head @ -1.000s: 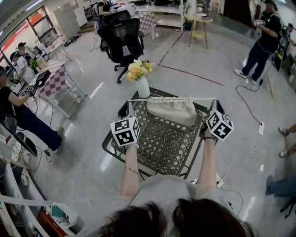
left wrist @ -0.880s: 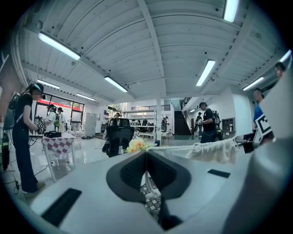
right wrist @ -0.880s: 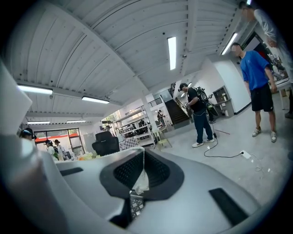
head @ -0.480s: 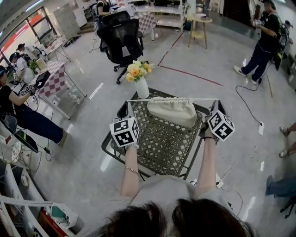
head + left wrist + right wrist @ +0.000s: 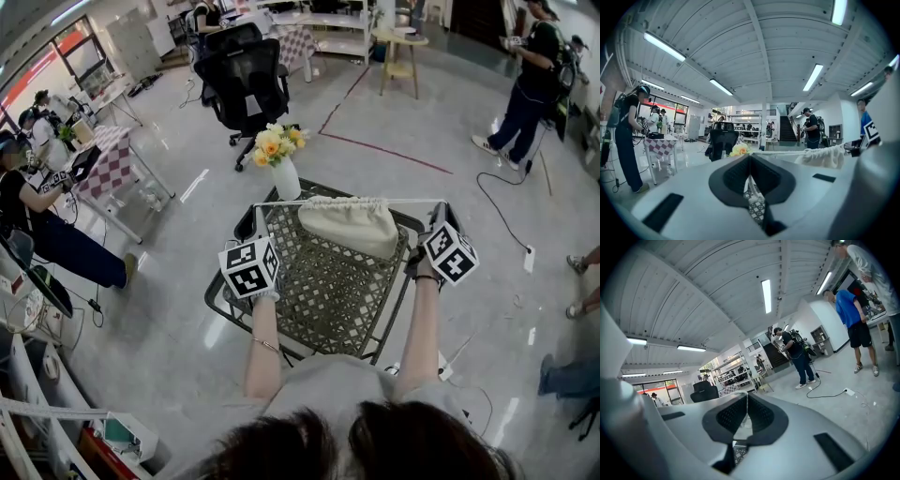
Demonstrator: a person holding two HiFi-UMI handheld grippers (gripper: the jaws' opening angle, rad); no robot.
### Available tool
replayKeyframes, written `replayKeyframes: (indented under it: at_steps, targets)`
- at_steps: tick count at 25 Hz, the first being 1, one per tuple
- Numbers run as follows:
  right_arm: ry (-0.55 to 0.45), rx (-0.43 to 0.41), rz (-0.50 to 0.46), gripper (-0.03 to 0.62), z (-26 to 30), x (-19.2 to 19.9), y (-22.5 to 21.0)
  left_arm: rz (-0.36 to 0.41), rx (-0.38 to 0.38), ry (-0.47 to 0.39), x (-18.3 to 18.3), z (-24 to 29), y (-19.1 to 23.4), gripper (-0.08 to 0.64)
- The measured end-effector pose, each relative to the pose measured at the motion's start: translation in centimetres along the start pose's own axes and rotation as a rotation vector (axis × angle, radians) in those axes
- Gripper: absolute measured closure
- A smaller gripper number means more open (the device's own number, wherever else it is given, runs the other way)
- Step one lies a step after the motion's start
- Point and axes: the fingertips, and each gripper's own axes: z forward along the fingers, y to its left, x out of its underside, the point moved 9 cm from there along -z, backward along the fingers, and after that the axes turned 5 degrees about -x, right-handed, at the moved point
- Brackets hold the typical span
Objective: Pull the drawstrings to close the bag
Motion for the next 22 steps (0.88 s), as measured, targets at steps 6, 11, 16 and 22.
replayKeyframes:
  at_steps: [6,11,16,22]
  targets:
    - [-0.012,-0.001,0.031,0.568,0.2,0.0,-0.4,-0.012,-0.007,-0.001,0.1,0.0,0.3,0.531]
    - [-0.018,0.005,0.047,0.568,0.2,0.0,-0.9,-0.019,-0.007,-0.004,0.1,0.1,0.5,0.531]
    - [-0.027,0.018,0.047,0.568,-0.1,-0.1,-1.1,-0.025,-0.005,-0.007,0.1,0.0,0.5,0.531]
    - [-0.044,0.023,0.067,0.568,-0.1,-0.7,-1.4,-0.030,-0.003,-0.015,-0.1,0.1,0.2,0.531]
